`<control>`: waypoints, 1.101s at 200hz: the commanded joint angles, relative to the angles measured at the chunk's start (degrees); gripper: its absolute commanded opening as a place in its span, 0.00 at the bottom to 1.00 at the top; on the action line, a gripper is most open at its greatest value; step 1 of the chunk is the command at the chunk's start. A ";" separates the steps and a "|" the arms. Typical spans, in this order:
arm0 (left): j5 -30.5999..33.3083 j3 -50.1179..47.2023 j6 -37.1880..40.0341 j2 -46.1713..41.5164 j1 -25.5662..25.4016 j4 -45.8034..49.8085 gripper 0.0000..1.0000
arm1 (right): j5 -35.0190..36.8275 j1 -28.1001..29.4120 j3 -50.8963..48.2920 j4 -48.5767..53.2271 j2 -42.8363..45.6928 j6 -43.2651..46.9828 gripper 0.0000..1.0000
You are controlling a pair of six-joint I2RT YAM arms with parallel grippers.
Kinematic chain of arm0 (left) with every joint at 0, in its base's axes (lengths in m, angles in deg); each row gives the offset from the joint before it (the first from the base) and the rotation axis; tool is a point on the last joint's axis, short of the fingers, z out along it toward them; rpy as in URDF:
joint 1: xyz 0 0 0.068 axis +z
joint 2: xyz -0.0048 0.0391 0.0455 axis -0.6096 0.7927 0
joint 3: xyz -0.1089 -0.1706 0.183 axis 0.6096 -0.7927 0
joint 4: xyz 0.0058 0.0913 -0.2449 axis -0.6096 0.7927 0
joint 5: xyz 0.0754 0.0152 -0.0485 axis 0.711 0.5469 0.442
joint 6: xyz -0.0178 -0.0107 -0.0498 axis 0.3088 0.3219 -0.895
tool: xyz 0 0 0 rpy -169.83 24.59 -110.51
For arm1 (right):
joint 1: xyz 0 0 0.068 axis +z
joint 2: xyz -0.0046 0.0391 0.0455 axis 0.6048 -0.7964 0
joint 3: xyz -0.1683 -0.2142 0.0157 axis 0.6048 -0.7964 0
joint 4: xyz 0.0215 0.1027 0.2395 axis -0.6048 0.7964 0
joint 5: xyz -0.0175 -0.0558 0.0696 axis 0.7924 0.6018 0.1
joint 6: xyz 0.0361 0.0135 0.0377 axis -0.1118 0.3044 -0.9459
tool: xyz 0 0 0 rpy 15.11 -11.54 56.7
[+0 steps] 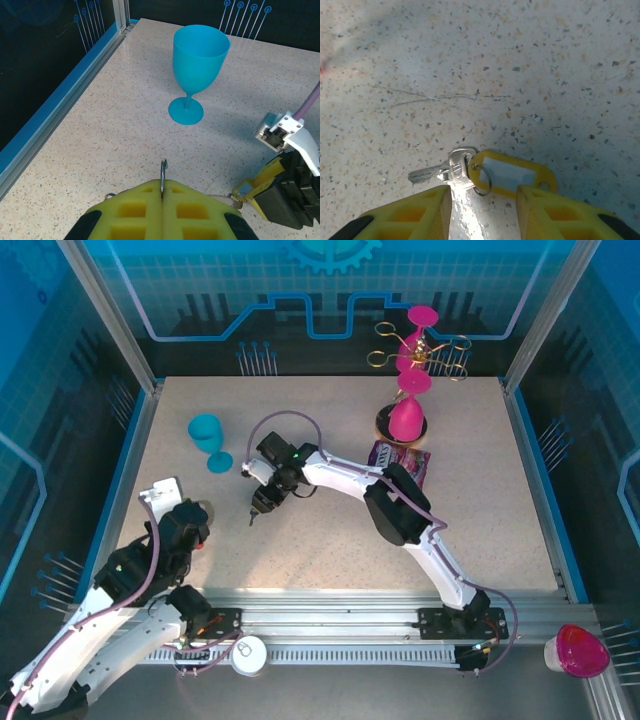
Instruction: Put the keys on the keyring
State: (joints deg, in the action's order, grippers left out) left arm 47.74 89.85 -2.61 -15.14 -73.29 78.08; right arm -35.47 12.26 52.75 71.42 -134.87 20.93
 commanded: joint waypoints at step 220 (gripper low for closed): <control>-0.51 -1.32 0.48 -1.97 0.54 -2.11 0.00 | 12.55 4.35 6.11 12.00 -5.12 2.61 0.23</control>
State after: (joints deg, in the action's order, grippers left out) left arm 46.91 88.91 -2.58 -16.52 -73.29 76.88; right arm -27.58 15.86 60.23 76.82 -139.57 22.76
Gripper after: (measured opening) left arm 0.046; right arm 0.230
